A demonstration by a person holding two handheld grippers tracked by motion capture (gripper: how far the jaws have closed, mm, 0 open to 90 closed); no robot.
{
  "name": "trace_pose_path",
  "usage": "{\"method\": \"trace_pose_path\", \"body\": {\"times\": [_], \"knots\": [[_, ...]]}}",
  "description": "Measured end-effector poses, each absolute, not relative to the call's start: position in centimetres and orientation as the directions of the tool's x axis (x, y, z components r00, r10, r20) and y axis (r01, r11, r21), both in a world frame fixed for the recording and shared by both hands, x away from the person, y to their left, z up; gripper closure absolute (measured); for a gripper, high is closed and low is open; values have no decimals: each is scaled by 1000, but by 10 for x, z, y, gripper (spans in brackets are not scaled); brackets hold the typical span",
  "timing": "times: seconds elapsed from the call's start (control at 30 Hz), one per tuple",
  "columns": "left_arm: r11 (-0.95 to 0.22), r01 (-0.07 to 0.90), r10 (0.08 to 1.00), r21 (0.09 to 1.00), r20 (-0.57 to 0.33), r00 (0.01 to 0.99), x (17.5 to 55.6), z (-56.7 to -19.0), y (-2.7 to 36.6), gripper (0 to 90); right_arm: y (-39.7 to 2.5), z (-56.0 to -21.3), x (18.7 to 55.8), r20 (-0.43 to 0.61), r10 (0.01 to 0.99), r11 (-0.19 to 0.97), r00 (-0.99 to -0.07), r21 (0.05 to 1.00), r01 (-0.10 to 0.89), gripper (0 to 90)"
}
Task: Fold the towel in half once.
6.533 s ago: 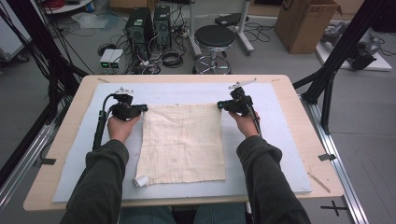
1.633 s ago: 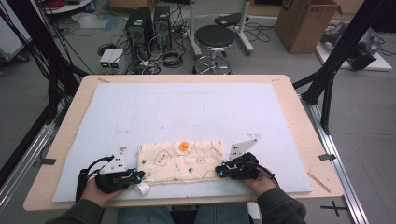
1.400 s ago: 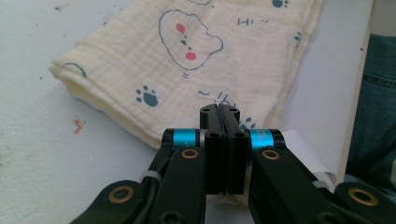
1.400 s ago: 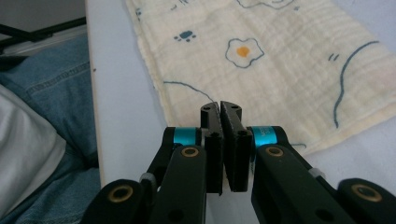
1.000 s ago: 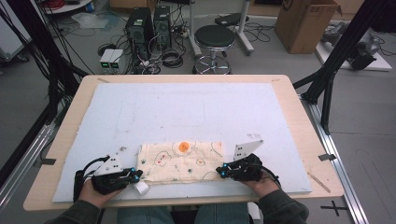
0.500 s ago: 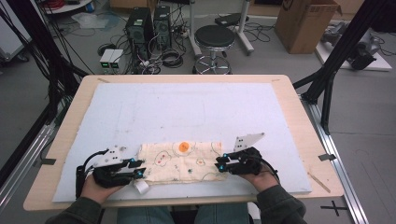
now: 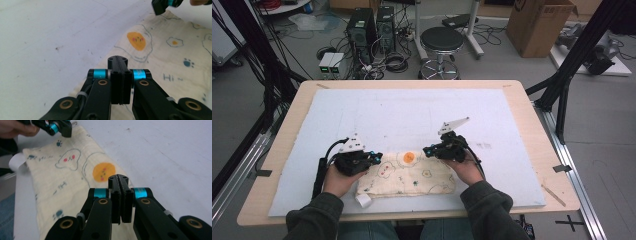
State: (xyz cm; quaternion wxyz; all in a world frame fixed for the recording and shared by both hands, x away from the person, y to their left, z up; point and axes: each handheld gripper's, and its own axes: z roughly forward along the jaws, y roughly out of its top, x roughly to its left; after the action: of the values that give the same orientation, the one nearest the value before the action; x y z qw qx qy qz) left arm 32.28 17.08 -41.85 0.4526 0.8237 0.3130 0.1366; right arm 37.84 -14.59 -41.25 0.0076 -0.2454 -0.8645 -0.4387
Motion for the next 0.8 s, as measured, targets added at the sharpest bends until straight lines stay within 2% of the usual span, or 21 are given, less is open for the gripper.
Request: {"method": "trace_pose_path", "body": {"times": [0.23,0.3,0.37,0.8], "knots": [[-481,469,691,741,-8,722,342,-437,166,896,-128,-430,392,232,443,533,-866,708,463,894],[-470,478,699,742,-18,715,342,-438,169,896,-128,-434,394,217,455,563,-864,682,467,894],[-484,473,703,736,4,712,342,-437,169,896,-131,-437,394,213,463,566,-860,676,472,894],[-477,486,716,732,3,698,337,-437,187,896,-178,-440,388,229,518,515,-824,686,514,888]]}}
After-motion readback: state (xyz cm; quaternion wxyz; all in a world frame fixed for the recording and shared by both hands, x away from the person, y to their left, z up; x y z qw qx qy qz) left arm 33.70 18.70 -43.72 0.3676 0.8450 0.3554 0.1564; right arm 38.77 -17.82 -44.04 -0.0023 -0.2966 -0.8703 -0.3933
